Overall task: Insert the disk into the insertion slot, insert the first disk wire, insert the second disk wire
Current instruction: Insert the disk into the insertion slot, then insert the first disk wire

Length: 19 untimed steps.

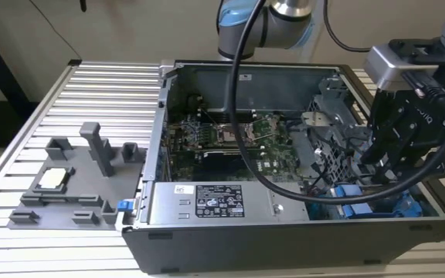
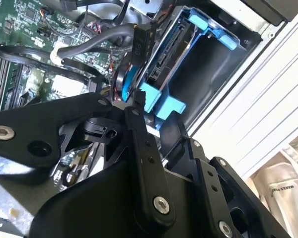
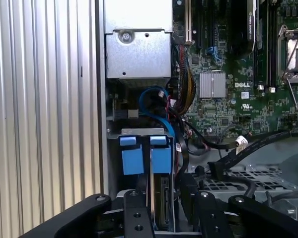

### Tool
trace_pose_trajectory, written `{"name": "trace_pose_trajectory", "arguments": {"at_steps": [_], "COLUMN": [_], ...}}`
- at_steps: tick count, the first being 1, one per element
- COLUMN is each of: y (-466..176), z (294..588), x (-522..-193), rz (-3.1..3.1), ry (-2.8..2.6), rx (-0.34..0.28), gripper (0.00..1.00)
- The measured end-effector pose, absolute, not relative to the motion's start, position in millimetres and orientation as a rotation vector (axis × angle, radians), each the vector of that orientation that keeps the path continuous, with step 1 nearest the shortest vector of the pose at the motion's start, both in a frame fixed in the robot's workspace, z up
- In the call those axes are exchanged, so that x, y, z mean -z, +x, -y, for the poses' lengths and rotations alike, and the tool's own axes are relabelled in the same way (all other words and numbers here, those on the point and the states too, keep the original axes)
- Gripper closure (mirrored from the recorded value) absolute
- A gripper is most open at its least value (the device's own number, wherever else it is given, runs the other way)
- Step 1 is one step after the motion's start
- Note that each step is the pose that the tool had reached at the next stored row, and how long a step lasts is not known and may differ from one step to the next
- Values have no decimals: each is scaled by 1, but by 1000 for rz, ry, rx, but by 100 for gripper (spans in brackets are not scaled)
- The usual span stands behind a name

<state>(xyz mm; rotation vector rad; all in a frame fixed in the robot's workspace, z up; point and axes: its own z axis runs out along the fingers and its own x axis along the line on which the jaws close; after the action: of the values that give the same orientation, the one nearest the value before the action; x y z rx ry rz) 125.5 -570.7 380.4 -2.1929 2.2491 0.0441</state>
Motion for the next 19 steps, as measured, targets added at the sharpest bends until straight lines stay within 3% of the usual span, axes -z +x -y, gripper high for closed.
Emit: {"name": "trace_pose_trajectory", "arguments": {"at_steps": [11,19], "y": [125,123], "z": [568,565], "x": [-400,-400], "rz": [-2246,-2168], "ry": [-2191,-2118], "rx": [-33,112], "gripper": [60,60]}}
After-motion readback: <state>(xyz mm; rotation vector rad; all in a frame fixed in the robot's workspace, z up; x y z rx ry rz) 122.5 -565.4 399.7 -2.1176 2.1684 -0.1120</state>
